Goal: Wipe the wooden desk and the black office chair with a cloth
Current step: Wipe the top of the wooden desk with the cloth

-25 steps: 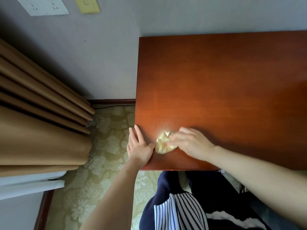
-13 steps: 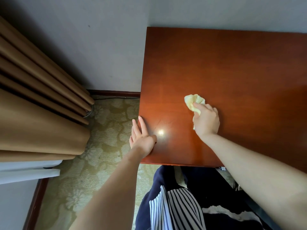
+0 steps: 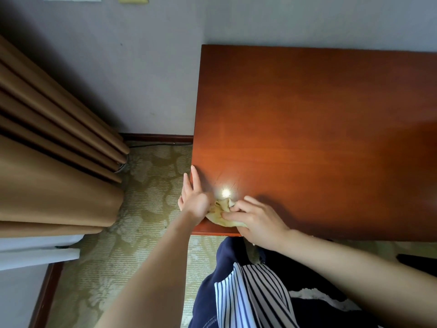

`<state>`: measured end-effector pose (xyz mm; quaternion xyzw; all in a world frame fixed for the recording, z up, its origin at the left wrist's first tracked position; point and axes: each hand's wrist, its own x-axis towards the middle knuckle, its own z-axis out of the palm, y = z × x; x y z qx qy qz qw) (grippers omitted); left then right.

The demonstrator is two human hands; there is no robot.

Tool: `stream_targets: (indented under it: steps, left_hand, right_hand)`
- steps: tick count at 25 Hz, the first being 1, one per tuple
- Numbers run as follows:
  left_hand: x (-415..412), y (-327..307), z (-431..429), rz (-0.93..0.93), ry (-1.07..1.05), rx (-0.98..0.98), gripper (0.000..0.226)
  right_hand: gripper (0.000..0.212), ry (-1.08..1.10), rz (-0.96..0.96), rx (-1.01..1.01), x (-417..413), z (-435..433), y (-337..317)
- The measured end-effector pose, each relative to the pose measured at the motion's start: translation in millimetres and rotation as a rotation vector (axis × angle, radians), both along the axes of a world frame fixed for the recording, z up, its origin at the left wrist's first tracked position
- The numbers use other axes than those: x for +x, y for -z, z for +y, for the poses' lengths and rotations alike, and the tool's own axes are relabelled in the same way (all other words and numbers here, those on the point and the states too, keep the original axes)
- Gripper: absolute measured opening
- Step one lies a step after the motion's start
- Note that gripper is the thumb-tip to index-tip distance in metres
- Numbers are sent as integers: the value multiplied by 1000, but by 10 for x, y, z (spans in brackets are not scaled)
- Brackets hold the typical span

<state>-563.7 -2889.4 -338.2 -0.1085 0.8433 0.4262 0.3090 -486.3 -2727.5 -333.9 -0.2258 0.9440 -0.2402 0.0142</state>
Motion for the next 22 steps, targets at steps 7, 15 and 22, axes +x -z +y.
stream_targets:
  steps: [7, 15, 22]
  left_hand:
    - [232, 52, -72, 81, -190, -12, 62]
    - [394, 37, -210, 147, -138, -108, 46]
    - [465, 19, -298, 145, -215, -54, 44]
  right_hand:
    - [41, -187, 123, 125, -500, 47, -119]
    - [45, 216, -109, 305, -1373, -473, -136]
    - [45, 105, -141, 349, -1149, -620, -102]
